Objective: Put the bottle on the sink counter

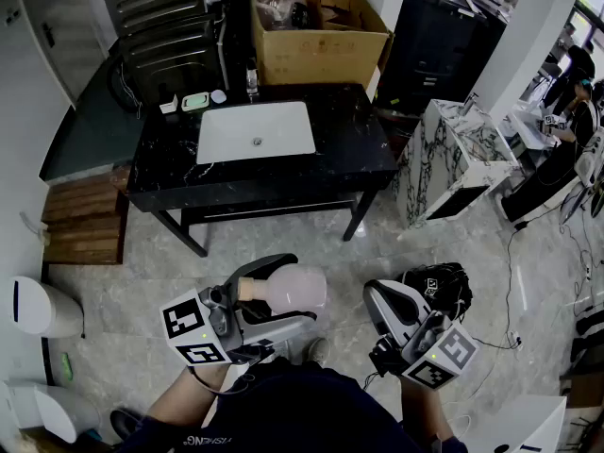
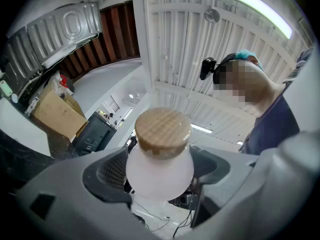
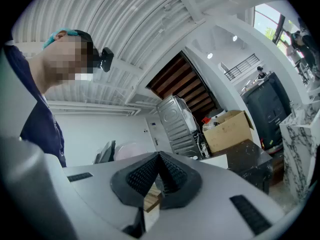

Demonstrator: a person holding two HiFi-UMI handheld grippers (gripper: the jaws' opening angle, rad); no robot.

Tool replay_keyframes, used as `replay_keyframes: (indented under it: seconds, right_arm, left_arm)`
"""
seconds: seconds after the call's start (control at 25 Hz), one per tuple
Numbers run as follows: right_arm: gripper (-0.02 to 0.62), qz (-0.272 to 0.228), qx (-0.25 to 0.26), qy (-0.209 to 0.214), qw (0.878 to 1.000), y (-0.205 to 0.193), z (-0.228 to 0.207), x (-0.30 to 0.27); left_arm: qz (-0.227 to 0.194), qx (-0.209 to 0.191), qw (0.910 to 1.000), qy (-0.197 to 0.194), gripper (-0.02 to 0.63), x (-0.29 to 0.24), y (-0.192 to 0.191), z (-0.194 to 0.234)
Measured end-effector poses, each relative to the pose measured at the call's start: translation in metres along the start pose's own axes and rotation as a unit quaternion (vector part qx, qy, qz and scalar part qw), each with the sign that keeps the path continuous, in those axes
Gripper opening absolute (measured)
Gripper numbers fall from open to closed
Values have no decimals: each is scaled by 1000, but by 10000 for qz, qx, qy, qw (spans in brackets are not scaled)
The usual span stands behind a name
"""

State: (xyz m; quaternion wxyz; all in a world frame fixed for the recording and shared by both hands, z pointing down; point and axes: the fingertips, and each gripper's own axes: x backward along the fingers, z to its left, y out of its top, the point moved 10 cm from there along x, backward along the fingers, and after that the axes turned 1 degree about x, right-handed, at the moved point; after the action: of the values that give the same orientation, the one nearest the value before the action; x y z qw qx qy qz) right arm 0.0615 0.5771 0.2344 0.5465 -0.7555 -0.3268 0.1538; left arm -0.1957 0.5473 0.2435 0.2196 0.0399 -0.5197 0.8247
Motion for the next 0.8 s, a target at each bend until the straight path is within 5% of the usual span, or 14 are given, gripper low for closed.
replay_keyframes:
  seconds: [0.8]
  right_arm:
    - [26,216,-156,253,9993,-1,-36,34]
  left_arm:
    - [-31,28,9995,305,388,-29,-24,-8]
